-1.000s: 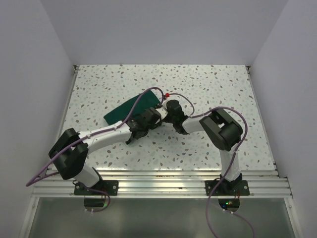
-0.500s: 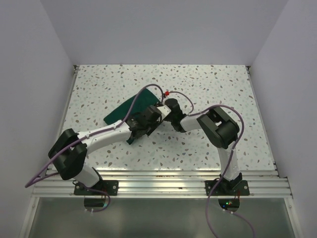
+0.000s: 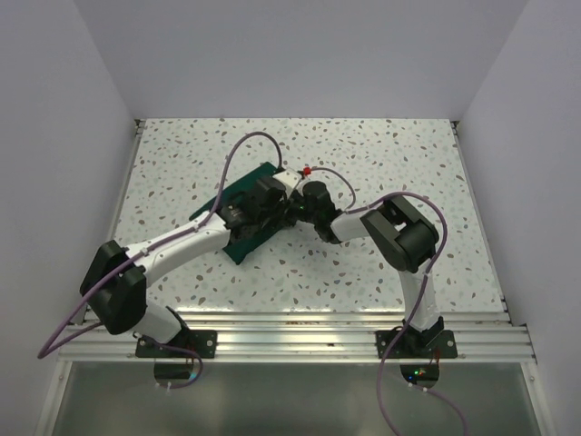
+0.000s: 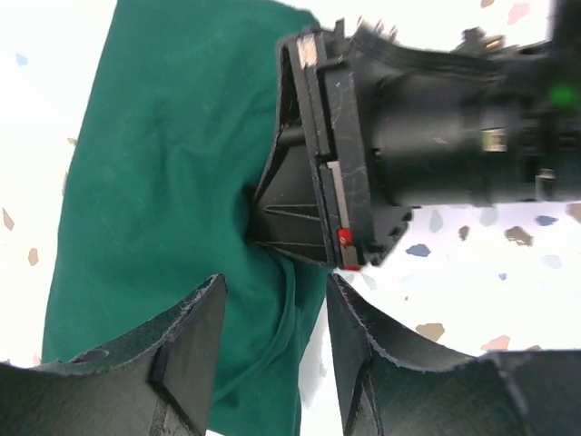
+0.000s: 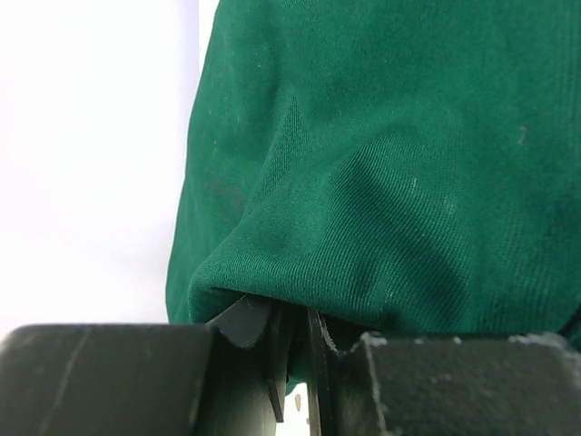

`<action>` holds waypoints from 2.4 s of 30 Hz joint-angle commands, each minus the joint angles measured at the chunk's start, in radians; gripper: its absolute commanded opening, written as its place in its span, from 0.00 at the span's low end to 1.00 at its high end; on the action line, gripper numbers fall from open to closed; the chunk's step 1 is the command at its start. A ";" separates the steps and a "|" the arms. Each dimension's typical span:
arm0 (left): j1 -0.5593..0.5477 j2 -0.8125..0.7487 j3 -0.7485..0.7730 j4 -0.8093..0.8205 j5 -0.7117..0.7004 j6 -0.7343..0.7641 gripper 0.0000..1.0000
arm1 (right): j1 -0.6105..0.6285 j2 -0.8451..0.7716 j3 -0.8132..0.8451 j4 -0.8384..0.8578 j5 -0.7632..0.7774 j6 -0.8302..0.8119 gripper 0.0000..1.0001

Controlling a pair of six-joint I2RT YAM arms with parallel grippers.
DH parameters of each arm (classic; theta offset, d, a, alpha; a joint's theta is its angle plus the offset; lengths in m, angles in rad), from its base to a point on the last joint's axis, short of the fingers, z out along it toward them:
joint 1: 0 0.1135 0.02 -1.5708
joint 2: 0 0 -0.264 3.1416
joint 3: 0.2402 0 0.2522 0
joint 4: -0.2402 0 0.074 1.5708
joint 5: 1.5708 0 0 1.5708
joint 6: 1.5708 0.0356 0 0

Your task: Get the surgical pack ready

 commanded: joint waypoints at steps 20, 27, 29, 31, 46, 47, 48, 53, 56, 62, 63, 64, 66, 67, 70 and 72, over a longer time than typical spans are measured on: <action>-0.016 0.125 -0.079 -0.024 -0.231 -0.120 0.00 | -0.059 -0.051 -0.074 0.035 0.056 0.015 0.15; -0.049 0.070 -0.148 -0.009 -0.305 -0.143 0.00 | -0.135 -0.053 -0.061 -0.016 0.031 -0.005 0.15; -0.050 0.059 -0.162 0.005 -0.288 -0.142 0.00 | -0.144 -0.082 -0.077 -0.034 0.011 -0.013 0.15; -0.052 0.050 -0.167 0.004 -0.279 -0.146 0.00 | -0.145 -0.106 -0.087 -0.063 -0.007 -0.037 0.15; -0.072 -0.009 -0.154 0.062 -0.239 -0.137 0.00 | -0.147 -0.366 -0.186 -0.292 -0.105 -0.004 0.99; -0.078 -0.008 -0.157 0.066 -0.239 -0.134 0.00 | -0.142 -0.363 -0.171 -0.323 -0.095 0.004 0.99; -0.082 -0.010 -0.156 0.071 -0.245 -0.135 0.00 | -0.139 -0.358 -0.163 -0.330 -0.085 0.018 0.99; -0.096 -0.016 -0.154 0.077 -0.259 -0.128 0.00 | -0.101 -0.311 -0.153 -0.257 -0.068 0.156 0.99; -0.099 -0.031 -0.154 0.086 -0.256 -0.114 0.00 | -0.083 -0.274 -0.143 -0.196 -0.053 0.227 0.99; -0.104 -0.061 -0.167 0.112 -0.248 -0.085 0.00 | -0.049 -0.229 -0.139 -0.087 -0.025 0.336 0.94; -0.104 -0.061 -0.168 0.114 -0.247 -0.082 0.00 | -0.043 -0.231 -0.136 -0.088 -0.021 0.343 0.93; -0.104 -0.059 -0.167 0.112 -0.247 -0.080 0.00 | -0.040 -0.235 -0.128 -0.099 -0.018 0.343 0.92; -0.104 -0.058 -0.167 0.112 -0.248 -0.074 0.00 | -0.037 -0.263 -0.130 -0.113 -0.004 0.337 0.91; -0.105 -0.058 -0.165 0.112 -0.248 -0.071 0.00 | -0.034 -0.277 -0.136 -0.126 0.001 0.334 0.91; -0.105 -0.055 -0.164 0.114 -0.250 -0.066 0.00 | -0.032 -0.339 -0.159 -0.207 0.037 0.314 0.92; -0.105 -0.056 -0.162 0.117 -0.248 -0.065 0.00 | -0.032 -0.363 -0.166 -0.222 0.048 0.310 0.93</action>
